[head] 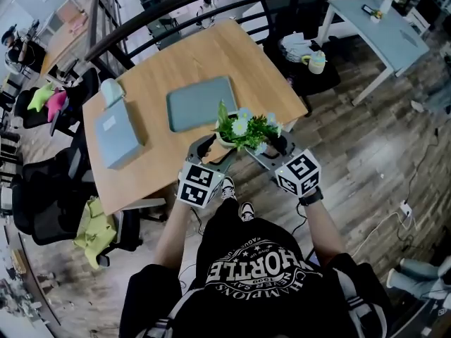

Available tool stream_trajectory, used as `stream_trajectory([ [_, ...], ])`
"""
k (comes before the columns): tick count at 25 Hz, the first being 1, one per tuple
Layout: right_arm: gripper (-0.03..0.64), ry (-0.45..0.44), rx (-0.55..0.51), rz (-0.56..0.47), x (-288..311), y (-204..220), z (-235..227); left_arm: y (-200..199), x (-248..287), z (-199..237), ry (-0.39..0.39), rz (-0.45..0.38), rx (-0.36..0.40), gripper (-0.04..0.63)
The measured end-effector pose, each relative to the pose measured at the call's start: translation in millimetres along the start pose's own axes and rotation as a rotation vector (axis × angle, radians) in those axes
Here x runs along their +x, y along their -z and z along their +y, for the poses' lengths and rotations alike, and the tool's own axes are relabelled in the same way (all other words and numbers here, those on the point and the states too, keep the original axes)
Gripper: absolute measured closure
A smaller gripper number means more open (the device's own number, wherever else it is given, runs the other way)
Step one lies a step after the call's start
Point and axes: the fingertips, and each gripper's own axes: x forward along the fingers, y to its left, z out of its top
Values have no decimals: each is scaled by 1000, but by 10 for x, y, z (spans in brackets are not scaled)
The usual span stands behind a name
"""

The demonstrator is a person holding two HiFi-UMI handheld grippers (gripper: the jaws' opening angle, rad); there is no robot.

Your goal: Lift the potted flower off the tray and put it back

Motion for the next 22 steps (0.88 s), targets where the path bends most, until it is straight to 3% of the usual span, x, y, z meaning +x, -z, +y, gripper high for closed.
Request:
stream_trajectory([
  [10, 341, 3, 1, 1, 183, 47, -280, -12, 282, 181, 5, 6, -2, 316],
  [22, 341, -4, -4, 23, 783, 27, -718, -7, 700, 787, 1, 13, -10, 318],
])
